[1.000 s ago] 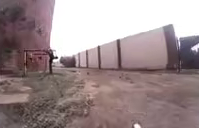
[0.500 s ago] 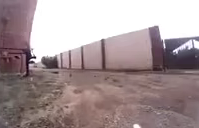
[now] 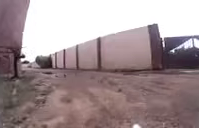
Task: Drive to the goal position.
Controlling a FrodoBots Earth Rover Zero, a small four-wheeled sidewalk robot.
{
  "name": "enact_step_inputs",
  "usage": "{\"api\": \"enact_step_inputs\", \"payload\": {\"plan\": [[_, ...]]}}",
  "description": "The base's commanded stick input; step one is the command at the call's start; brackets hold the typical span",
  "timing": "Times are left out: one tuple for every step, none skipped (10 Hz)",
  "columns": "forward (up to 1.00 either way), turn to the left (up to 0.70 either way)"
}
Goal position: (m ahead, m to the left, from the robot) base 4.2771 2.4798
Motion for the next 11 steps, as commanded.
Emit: {"api": "enact_step_inputs", "payload": {"plan": [[1.00,0.00],[1.00,0.02],[1.00,0.18],[1.00,0.27],[1.00,0.27],[1.00,0.27],[1.00,0.27],[1.00,0.27],[1.00,0.27],[1.00,0.27],[1.00,0.27]]}}
